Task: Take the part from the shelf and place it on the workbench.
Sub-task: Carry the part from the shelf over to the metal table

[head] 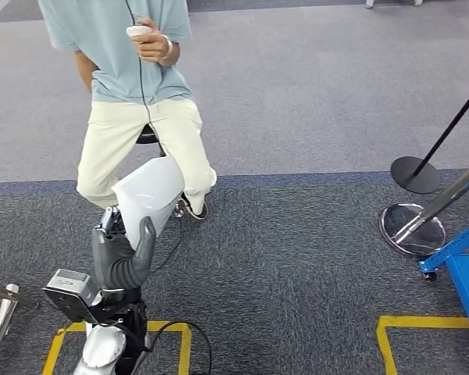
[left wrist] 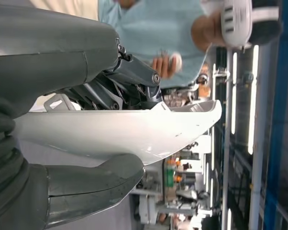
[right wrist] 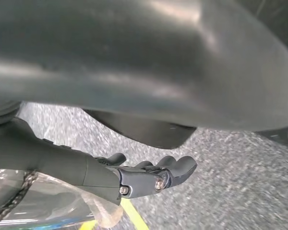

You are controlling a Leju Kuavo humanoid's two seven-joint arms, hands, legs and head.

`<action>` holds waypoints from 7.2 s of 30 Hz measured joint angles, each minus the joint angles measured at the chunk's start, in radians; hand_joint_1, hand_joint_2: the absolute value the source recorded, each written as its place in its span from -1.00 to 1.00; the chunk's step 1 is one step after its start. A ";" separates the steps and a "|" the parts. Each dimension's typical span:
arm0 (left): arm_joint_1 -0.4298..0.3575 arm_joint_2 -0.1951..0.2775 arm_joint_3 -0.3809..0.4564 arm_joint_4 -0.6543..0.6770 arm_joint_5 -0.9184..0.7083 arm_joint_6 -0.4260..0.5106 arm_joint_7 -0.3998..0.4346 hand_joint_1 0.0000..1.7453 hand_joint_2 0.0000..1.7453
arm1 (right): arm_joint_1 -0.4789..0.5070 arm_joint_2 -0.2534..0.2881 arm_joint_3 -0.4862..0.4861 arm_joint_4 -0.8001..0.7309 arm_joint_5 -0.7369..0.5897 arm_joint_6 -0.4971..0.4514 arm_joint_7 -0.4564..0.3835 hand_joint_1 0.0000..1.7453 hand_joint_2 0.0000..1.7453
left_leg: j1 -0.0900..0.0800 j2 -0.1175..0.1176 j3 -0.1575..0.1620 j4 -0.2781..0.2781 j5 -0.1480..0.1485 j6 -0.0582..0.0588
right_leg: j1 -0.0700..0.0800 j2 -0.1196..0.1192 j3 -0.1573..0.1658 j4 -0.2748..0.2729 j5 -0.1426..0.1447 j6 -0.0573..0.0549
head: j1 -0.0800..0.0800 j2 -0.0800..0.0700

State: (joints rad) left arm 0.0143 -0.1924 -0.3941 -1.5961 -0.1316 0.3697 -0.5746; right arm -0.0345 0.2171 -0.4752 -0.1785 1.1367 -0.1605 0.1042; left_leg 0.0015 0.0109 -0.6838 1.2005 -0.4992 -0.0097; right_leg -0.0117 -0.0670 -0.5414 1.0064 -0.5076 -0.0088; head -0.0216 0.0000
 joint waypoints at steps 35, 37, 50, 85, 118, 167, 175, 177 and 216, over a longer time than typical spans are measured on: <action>0.022 0.000 -0.018 0.019 -0.019 -0.004 0.002 1.00 1.00 | 0.002 0.009 -0.008 0.000 0.009 -0.067 -0.065 -1.00 -1.00 | -0.027 0.069 0.092 -0.169 0.035 0.032 | 0.012 -0.040 -0.002 0.013 -0.012 0.016 | 0.002 0.000; 0.024 0.000 -0.018 0.019 -0.020 -0.006 0.002 1.00 1.00 | 0.000 0.009 -0.008 0.000 0.011 -0.066 -0.068 -1.00 -1.00 | -0.027 0.045 0.092 -0.177 0.038 0.041 | 0.010 -0.057 0.001 0.013 -0.019 0.026 | 0.002 0.000; 0.022 -0.005 -0.022 0.022 -0.012 -0.024 -0.004 1.00 1.00 | 0.002 0.009 -0.009 0.001 0.016 -0.033 -0.074 -1.00 -1.00 | -0.008 -0.125 0.099 -0.176 0.036 0.036 | -0.012 0.164 -0.043 0.024 0.019 0.044 | 0.011 0.000; 0.021 -0.003 -0.021 0.021 -0.001 -0.035 -0.016 1.00 1.00 | 0.000 0.020 -0.010 0.000 0.016 -0.024 -0.095 -1.00 -1.00 | -0.004 -0.110 0.077 -0.140 0.014 0.012 | -0.012 0.102 -0.027 0.011 0.018 0.022 | 0.003 0.000; 0.009 -0.007 -0.015 0.022 0.029 -0.024 -0.018 1.00 1.00 | 0.001 0.021 -0.025 0.000 -0.002 0.027 -0.051 -1.00 -1.00 | -0.006 -0.020 0.037 -0.024 -0.057 0.007 | -0.004 0.065 -0.019 0.008 0.009 0.013 | -0.002 0.000; 0.012 -0.009 -0.013 0.024 0.044 -0.022 -0.013 1.00 1.00 | -0.006 0.021 -0.041 -0.001 -0.005 0.046 -0.039 -1.00 -1.00 | 0.000 -0.017 0.094 -0.169 0.020 0.057 | 0.001 0.065 -0.162 0.289 -0.117 0.058 | 0.018 0.000; 0.010 -0.010 -0.013 0.023 0.044 -0.022 -0.013 1.00 1.00 | -0.004 0.022 -0.043 0.000 -0.004 0.050 -0.038 -1.00 -1.00 | -0.007 -0.021 0.125 -0.169 -0.010 0.031 | 0.009 0.069 -0.054 0.016 0.026 0.025 | 0.016 0.000; 0.009 -0.009 -0.012 0.023 0.044 -0.022 -0.013 1.00 1.00 | -0.002 0.024 -0.043 0.000 -0.003 0.051 -0.039 -1.00 -1.00 | -0.006 -0.020 0.120 -0.146 -0.027 0.019 | 0.003 0.068 -0.043 0.007 0.024 0.016 | 0.011 0.000; 0.030 0.009 0.018 0.010 0.038 -0.058 -0.007 1.00 1.00 | -0.003 0.027 -0.049 0.000 0.000 0.073 -0.041 -1.00 -1.00 | 0.004 -0.016 0.032 -0.038 0.016 0.007 | 0.000 0.071 0.023 -0.003 -0.022 0.011 | 0.003 0.000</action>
State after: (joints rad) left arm 0.0444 -0.1837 -0.3757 -1.5864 -0.0940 0.3119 -0.5817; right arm -0.0374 0.2444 -0.5242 -0.1788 1.1364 -0.0876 0.0635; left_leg 0.0053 -0.0055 -0.6518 1.1627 -0.4834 -0.0030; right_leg -0.0120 0.0038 -0.5181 1.0029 -0.5294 0.0024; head -0.0188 0.0000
